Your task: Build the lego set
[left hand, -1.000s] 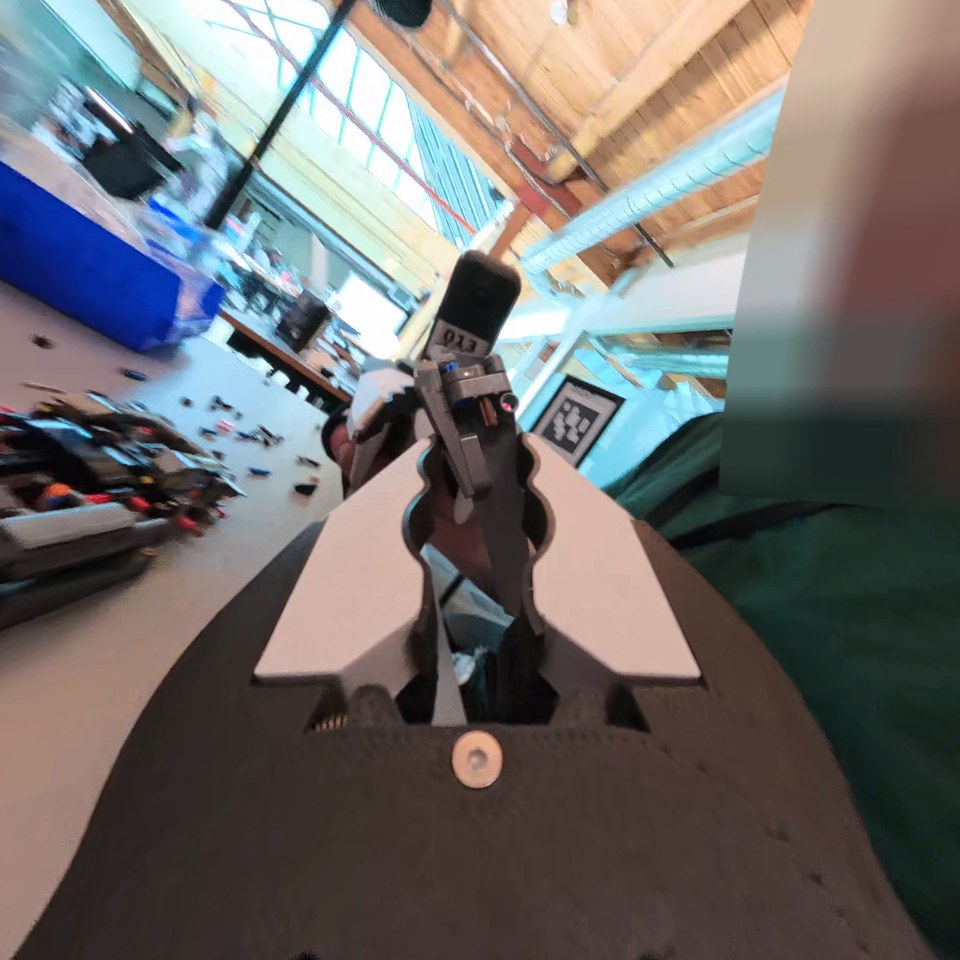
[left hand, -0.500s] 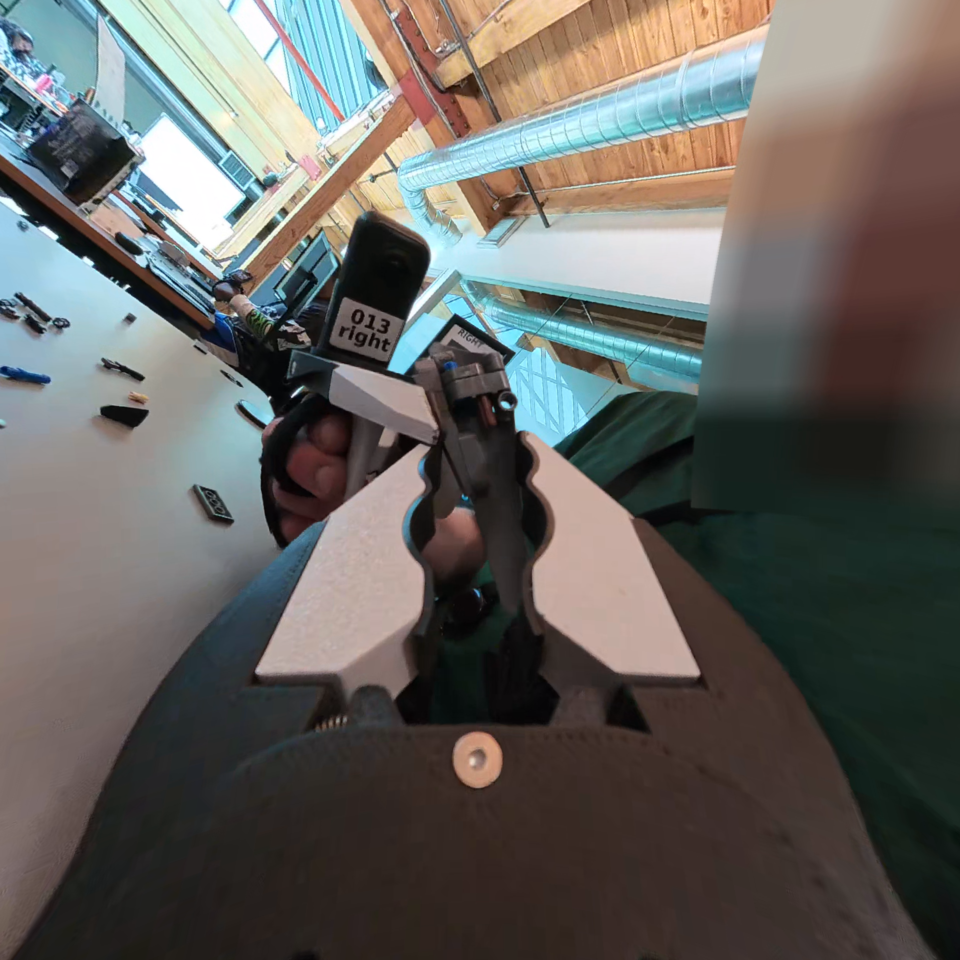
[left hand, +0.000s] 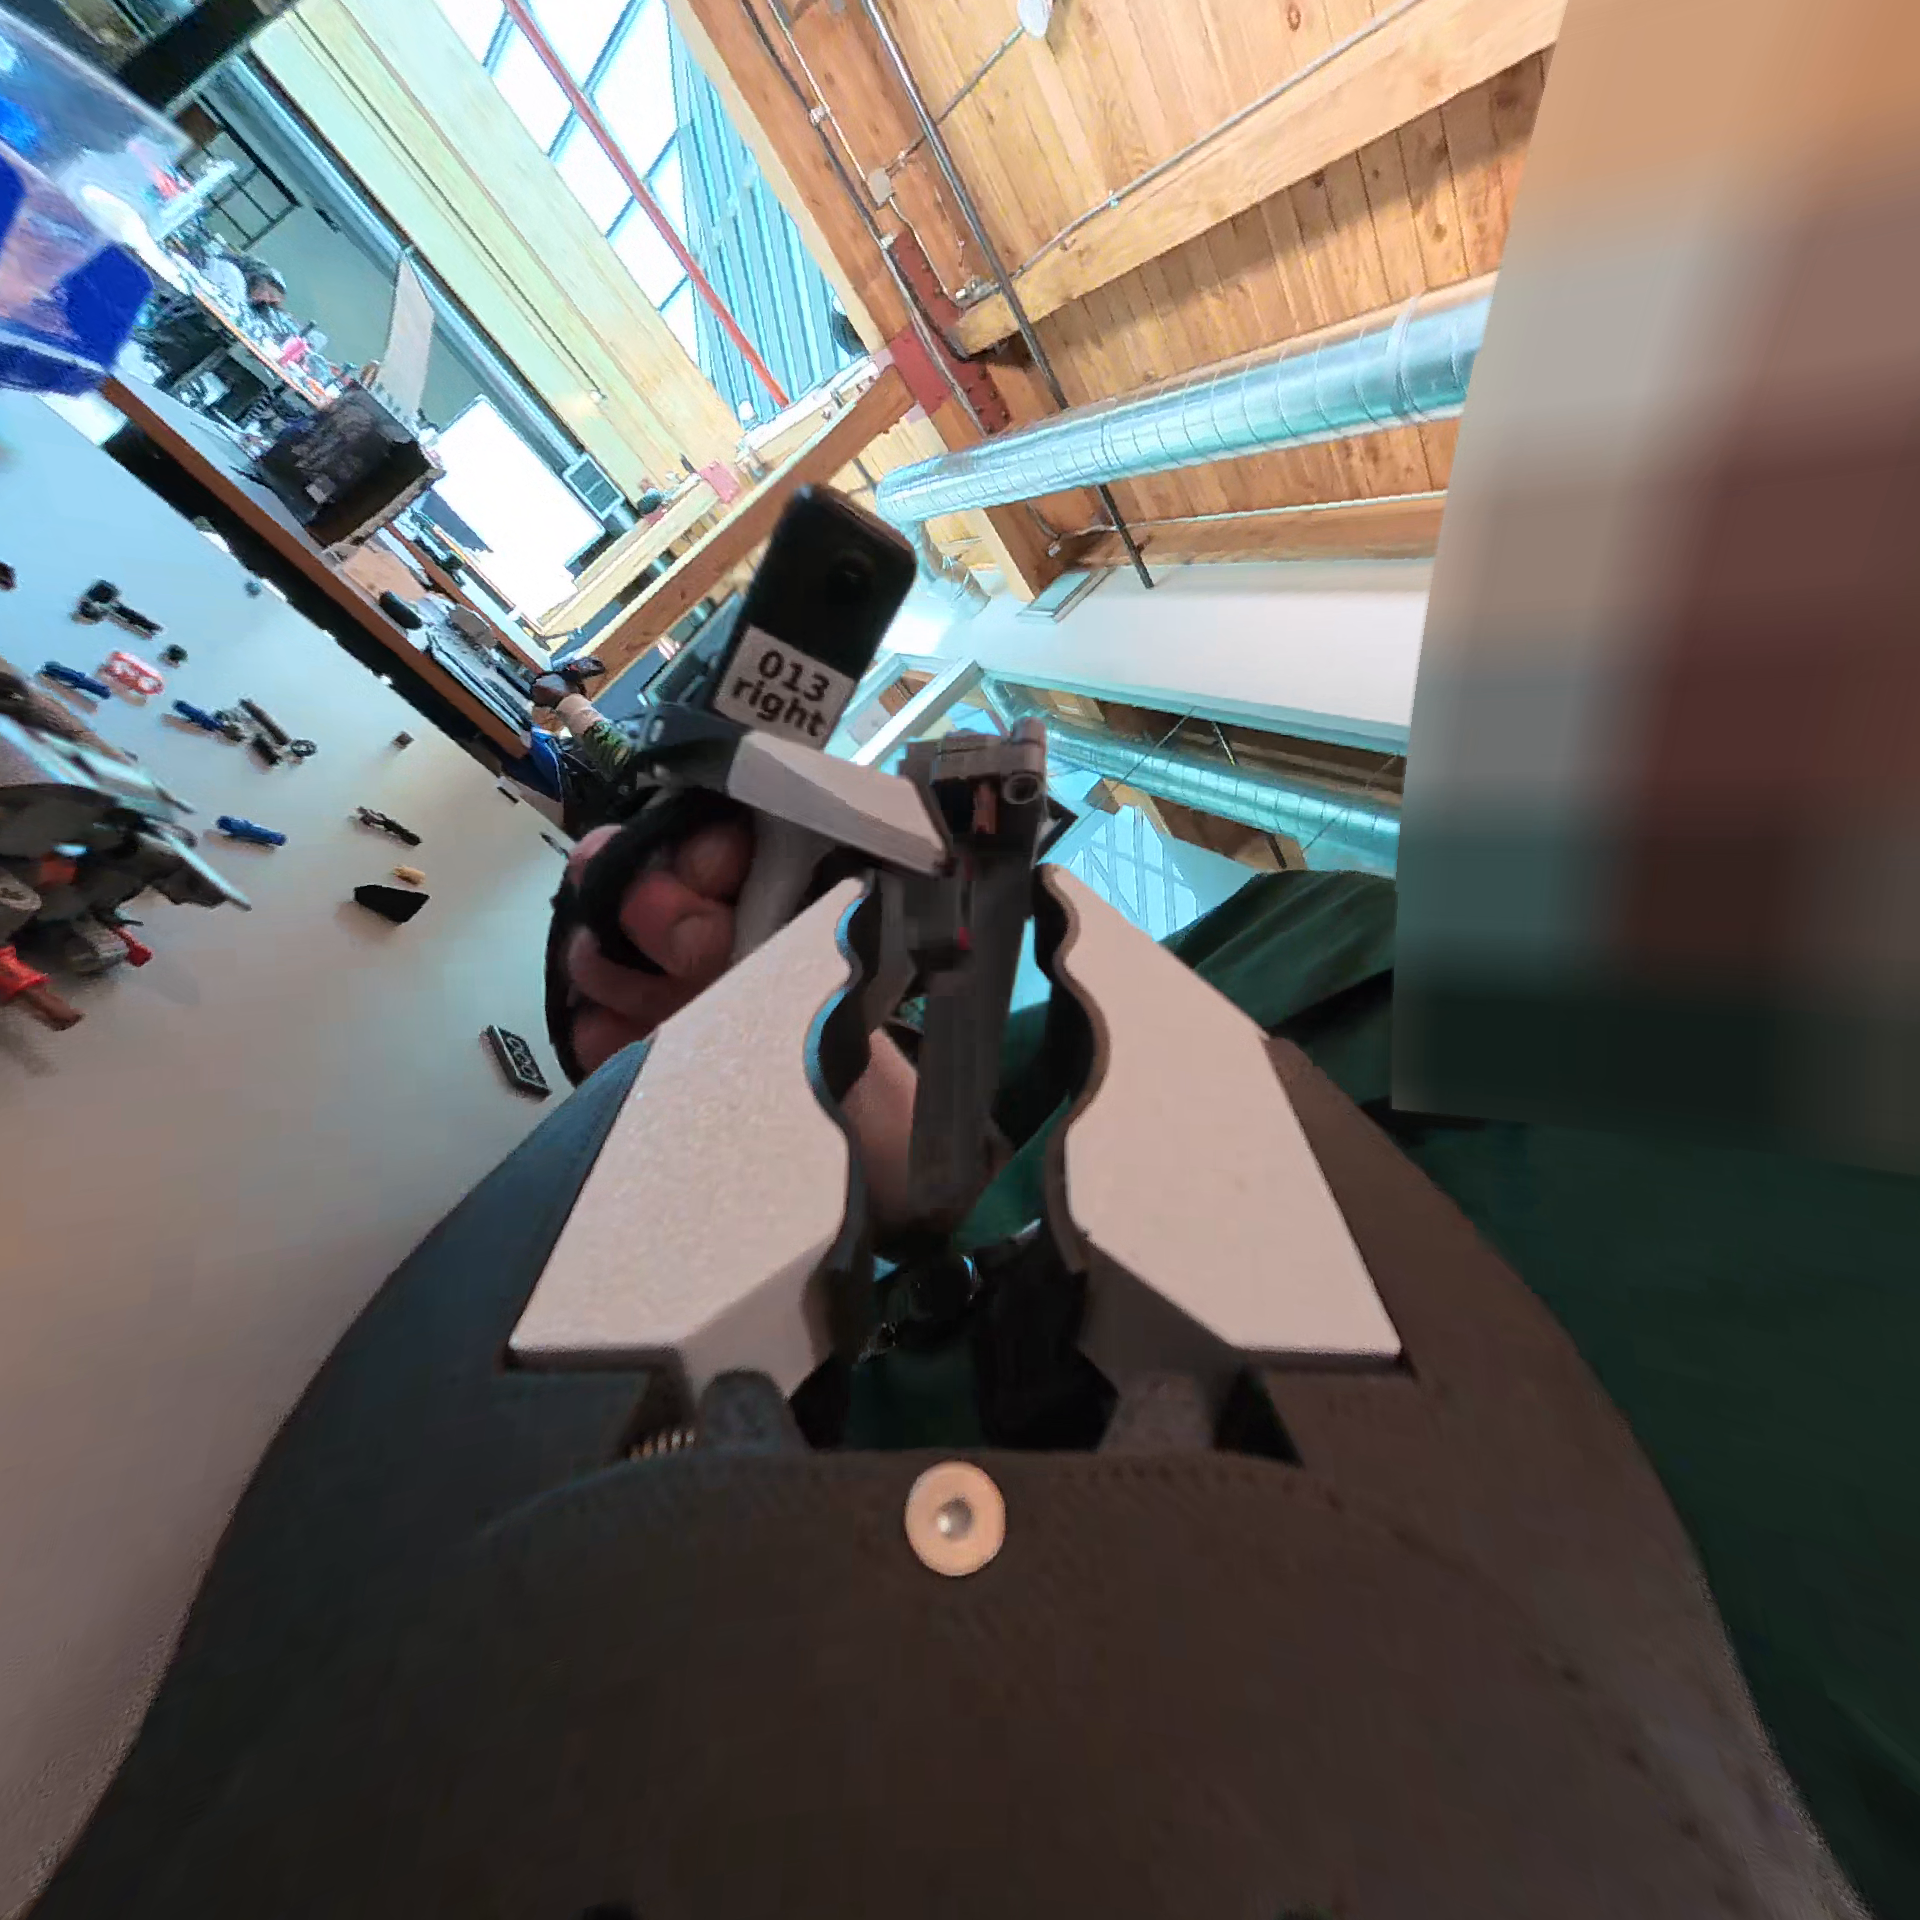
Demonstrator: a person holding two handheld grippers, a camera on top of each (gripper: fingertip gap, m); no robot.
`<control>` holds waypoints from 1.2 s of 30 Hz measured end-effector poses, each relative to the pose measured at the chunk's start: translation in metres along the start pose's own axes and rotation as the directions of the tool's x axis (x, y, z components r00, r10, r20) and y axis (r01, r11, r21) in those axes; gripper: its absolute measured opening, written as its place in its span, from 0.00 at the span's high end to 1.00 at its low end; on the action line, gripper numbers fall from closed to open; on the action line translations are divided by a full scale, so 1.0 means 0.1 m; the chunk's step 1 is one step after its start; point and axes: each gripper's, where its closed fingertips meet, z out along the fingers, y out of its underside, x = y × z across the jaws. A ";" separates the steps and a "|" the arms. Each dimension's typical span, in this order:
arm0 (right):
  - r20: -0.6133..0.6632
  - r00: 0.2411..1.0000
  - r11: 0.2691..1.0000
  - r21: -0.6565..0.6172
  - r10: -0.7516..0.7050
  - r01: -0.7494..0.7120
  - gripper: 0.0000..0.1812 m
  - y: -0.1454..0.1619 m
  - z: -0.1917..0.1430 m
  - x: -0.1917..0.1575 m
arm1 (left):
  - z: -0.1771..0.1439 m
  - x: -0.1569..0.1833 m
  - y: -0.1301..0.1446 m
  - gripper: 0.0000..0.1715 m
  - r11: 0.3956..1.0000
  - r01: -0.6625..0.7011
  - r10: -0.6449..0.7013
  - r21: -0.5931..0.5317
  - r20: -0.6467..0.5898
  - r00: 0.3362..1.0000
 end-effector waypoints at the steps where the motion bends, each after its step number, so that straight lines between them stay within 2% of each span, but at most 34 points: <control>1: -0.007 1.000 1.000 0.003 -0.028 0.028 0.94 -0.01 0.00 0.00 | -0.03 0.00 -0.01 0.85 1.000 -0.003 0.003 0.007 0.004 1.000; 4: -0.021 0.999 0.997 -0.062 -0.040 0.039 0.94 0.06 0.01 0.04 | -0.13 -0.07 -0.02 0.85 1.000 -0.018 0.017 0.010 0.064 0.998; 7: -0.032 0.999 0.996 -0.082 -0.027 0.025 0.95 0.00 -0.03 0.07 | -0.25 -0.16 -0.06 0.83 0.996 -0.084 0.080 0.013 0.194 0.978; 10: -0.086 0.995 0.970 -0.241 -0.041 0.019 0.95 0.05 -0.07 0.16 | -0.38 -0.19 -0.14 0.80 0.975 -0.220 0.211 -0.012 0.347 0.914; 12: -0.151 0.981 0.913 -0.405 -0.124 0.053 0.95 0.16 -0.09 0.27 | -0.40 -0.16 -0.13 0.80 0.960 -0.271 0.277 -0.072 0.397 0.875; 14: -0.160 0.967 0.848 -0.522 -0.196 0.086 0.94 0.23 -0.07 0.30 | -0.36 -0.11 -0.13 0.81 0.930 -0.341 0.366 -0.136 0.420 0.830; 17: -0.145 0.946 0.755 -0.641 -0.291 0.135 0.94 0.30 0.02 0.32 | -0.32 -0.14 -0.09 0.85 0.881 -0.403 0.474 -0.249 0.459 0.751; 21: -0.118 0.907 0.655 -0.729 -0.403 0.197 0.94 0.37 0.13 0.34 | -0.35 -0.16 -0.04 0.90 0.848 -0.432 0.529 -0.306 0.459 0.714; 27: -0.106 0.912 0.685 -0.696 -0.396 0.216 0.94 0.30 0.27 0.28 | -0.41 -0.01 -0.11 0.91 0.864 -0.462 0.501 -0.200 0.431 0.750; 32: -0.090 0.916 0.735 -0.630 -0.392 0.252 0.90 0.21 0.40 0.21 | -0.52 0.24 -0.29 0.93 0.872 -0.489 0.452 0.014 0.359 0.817; 34: -0.099 0.923 0.755 -0.611 -0.372 0.239 0.86 0.21 0.44 0.21 | -0.55 0.32 -0.33 0.94 0.863 -0.500 0.454 0.069 0.323 0.830; 36: -0.079 0.946 0.787 -0.580 -0.313 0.212 0.88 0.25 0.52 0.16 | -0.57 0.38 -0.36 0.94 0.858 -0.500 0.452 0.116 0.292 0.843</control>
